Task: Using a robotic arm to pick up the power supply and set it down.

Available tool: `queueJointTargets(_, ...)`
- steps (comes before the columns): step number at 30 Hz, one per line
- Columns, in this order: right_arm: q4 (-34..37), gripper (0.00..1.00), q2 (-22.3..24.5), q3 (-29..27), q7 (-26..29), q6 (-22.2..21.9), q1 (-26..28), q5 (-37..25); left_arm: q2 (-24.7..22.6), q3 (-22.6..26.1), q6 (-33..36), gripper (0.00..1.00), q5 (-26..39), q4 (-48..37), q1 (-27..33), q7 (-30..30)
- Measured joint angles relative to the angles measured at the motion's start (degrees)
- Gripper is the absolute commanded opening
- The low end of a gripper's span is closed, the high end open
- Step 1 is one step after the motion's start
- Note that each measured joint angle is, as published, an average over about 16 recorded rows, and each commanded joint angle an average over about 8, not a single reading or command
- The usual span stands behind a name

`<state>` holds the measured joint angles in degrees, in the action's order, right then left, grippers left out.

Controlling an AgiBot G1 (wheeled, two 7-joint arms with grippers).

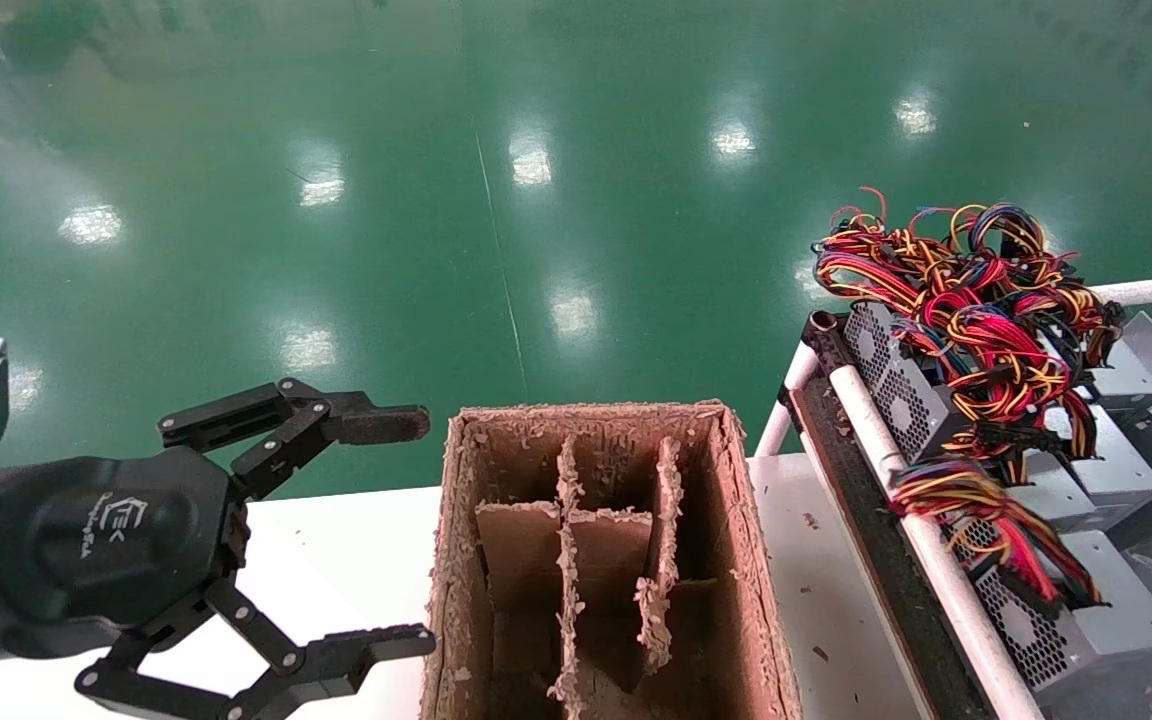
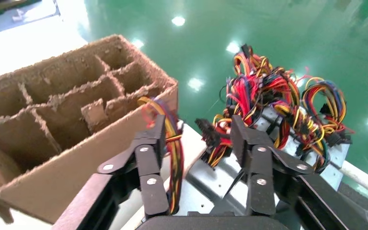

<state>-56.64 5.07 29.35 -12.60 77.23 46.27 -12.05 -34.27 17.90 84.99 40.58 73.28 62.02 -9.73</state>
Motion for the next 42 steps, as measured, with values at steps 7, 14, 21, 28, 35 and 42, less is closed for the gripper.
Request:
queueJointTargets(7,-1.35,1.0,-1.67,0.13,0.2,-1.64,1.1,0.31,0.0,0.01,0.0,1.0,-0.01,-0.02,0.0,0.01)
queueJointTargets(14,-2.96,1.0,-5.39,-1.06,2.15,-1.21,2.59,-2.61,0.0,0.02,0.0,1.0,-0.02,-0.04,0.01,0.03)
queueJointTargets(21,-4.86,1.0,-10.12,-2.73,5.04,0.11,4.32,-6.32,0.01,0.04,0.0,1.0,-0.03,-0.05,0.02,0.04)
queueJointTargets(28,-6.77,1.0,-14.85,-4.4,7.93,1.43,6.05,-10.02,0.01,0.06,0.0,1.0,-0.04,-0.05,0.02,0.05)
queueJointTargets(35,-8.68,1.0,-19.59,-6.08,10.82,2.75,7.79,-13.74,0.02,0.07,-0.01,1.0,-0.05,-0.05,0.03,0.05)
queueJointTargets(42,-10.58,1.0,-24.31,-7.75,13.71,4.07,9.52,-17.45,0.02,0.09,-0.02,1.0,-0.06,-0.05,0.03,0.06)
